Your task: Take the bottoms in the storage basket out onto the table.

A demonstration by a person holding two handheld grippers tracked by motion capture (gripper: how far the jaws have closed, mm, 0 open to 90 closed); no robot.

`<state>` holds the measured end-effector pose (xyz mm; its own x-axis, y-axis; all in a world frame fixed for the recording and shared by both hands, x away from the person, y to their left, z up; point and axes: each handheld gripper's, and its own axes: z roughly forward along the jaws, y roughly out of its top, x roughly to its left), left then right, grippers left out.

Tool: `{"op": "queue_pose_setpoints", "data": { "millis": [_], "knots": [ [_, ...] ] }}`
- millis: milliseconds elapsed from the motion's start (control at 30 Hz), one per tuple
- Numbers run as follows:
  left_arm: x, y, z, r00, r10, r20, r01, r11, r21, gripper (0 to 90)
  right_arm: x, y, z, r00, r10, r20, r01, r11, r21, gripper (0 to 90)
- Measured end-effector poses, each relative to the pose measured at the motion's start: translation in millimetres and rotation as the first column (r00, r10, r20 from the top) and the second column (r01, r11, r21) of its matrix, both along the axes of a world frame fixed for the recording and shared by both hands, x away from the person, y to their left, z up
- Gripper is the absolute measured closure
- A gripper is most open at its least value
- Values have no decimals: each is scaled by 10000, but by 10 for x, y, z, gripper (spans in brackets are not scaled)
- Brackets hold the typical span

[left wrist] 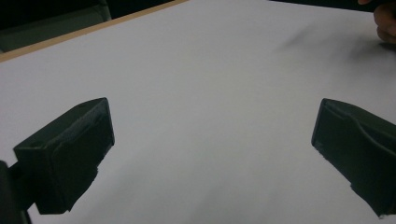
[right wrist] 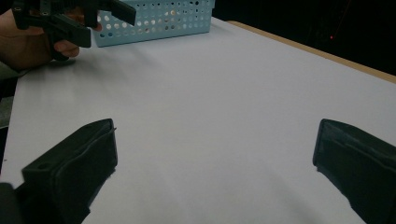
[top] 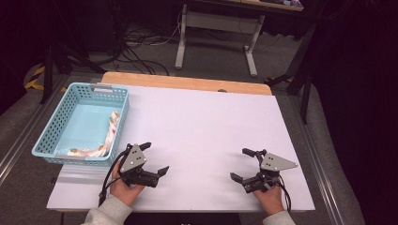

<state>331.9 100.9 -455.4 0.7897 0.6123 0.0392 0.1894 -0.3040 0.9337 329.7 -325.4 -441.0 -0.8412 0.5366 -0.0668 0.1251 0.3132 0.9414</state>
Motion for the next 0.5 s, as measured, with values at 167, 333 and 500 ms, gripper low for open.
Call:
{"op": "queue_pose_setpoints", "data": {
  "millis": [167, 333, 500],
  "knots": [
    [1, -14, 29, 9999, -81, -144, 81, 10000, -53, 2, -1, 3, -2, 10000, 22, -17, -22, 10000, -4, 5],
    [0, -23, 107, 9998, -160, -133, 160, 9999, 42, 2, 4, 10, -5, 10000, 74, -42, -74, 10000, -37, 5],
    [16, -4, 170, 9999, -71, -112, 72, 10000, 47, 5, 6, 15, -8, 9999, 93, -70, -93, 9999, -60, 5]
  ]
}}
